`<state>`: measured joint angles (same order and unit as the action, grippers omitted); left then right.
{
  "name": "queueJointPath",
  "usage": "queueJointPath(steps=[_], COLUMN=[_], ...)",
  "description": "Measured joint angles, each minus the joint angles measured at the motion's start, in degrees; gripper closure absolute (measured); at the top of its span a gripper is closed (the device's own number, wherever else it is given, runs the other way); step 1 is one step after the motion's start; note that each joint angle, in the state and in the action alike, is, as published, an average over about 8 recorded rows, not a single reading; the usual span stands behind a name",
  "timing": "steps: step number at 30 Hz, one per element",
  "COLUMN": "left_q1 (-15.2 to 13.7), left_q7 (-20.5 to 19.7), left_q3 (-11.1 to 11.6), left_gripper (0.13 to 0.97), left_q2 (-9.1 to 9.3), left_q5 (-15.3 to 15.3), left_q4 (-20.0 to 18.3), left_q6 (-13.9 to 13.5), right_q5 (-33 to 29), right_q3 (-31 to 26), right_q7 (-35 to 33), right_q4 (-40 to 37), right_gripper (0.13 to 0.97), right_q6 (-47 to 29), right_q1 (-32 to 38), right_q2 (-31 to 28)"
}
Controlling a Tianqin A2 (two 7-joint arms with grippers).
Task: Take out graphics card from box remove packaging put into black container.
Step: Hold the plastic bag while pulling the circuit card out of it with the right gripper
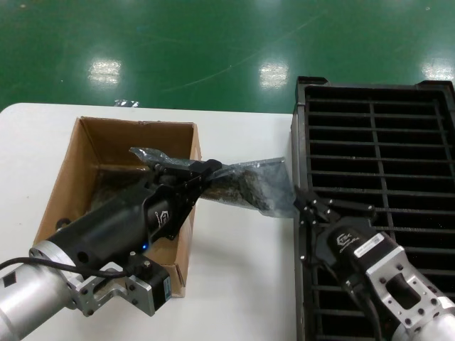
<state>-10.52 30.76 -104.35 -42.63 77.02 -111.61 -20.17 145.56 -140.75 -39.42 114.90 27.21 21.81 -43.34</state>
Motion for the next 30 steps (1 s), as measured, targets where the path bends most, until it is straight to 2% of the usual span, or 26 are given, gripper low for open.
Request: queueJointPath(steps=[18, 30], left_q1=[0.0, 0.0], left_q7=[0.0, 0.0], left_q3=[0.0, 0.0], left_gripper=[0.958, 0.958], left_q2=[0.0, 0.0], left_q5=[0.0, 0.0], left_q4=[0.0, 0.0], left_q6=[0.0, 0.0], right_q5=[0.3, -2.5], right_q3=[-5.0, -5.4], right_q7=[1.8, 4.6], right_q4=[2.4, 3.1], right_gripper=[0.962, 0.962], right_q6=[-5.0, -7.8], right_q1=[2.2, 1.8], right_q2=[-5.8, -7.5])
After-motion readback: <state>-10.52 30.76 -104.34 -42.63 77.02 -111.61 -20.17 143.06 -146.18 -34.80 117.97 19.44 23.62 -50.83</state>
